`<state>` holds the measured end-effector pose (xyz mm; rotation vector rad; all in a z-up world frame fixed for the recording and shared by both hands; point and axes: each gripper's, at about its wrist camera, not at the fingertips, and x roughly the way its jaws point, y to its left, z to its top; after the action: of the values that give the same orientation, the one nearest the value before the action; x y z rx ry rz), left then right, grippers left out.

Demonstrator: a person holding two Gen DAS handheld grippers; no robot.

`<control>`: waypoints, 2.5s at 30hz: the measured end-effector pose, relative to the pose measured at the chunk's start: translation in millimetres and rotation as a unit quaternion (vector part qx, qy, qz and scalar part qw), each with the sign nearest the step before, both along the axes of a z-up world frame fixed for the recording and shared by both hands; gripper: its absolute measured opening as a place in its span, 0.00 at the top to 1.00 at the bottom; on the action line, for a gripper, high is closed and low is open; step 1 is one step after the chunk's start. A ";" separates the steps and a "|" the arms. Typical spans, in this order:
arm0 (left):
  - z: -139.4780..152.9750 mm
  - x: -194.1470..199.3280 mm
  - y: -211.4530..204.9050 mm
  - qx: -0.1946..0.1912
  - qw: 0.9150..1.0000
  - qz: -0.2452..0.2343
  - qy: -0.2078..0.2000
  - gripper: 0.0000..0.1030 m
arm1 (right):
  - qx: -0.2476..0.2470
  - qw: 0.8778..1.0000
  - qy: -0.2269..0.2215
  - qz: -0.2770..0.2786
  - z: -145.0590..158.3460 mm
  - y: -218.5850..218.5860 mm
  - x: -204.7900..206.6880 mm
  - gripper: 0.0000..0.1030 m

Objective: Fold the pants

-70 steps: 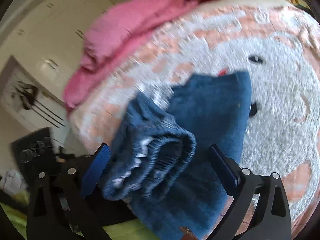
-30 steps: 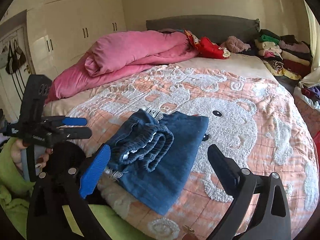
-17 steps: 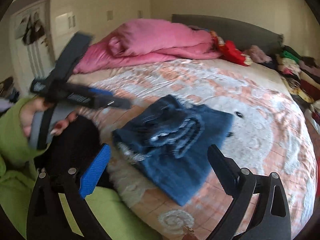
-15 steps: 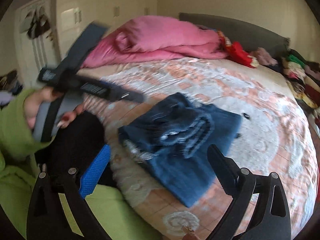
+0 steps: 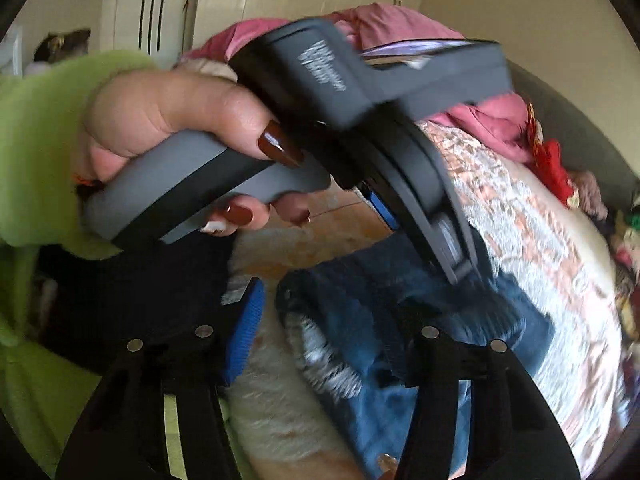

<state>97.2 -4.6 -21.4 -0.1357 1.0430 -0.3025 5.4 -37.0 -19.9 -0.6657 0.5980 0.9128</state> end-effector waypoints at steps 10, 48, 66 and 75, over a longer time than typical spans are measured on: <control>-9.4 3.4 0.1 -0.005 1.000 0.000 -0.001 0.49 | -0.019 0.995 0.099 0.026 -26.3 -10.7 3.9 0.88; 39.4 -36.3 0.4 0.039 0.994 0.024 -0.096 0.16 | 0.186 0.943 0.050 -0.273 52.4 -154.3 40.0 0.13; -16.0 -15.4 -2.7 0.040 0.998 0.030 -0.028 0.16 | 0.188 0.898 0.184 -0.354 -15.4 -162.8 99.5 0.13; -26.3 -9.2 -7.1 0.033 0.999 0.027 -0.021 0.16 | 0.182 0.896 0.218 -0.341 -41.3 -151.1 111.4 0.13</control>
<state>88.0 -11.7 -47.7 -0.0986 1.0044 -0.2206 116.8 -188.1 -61.2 0.1162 0.9528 0.4761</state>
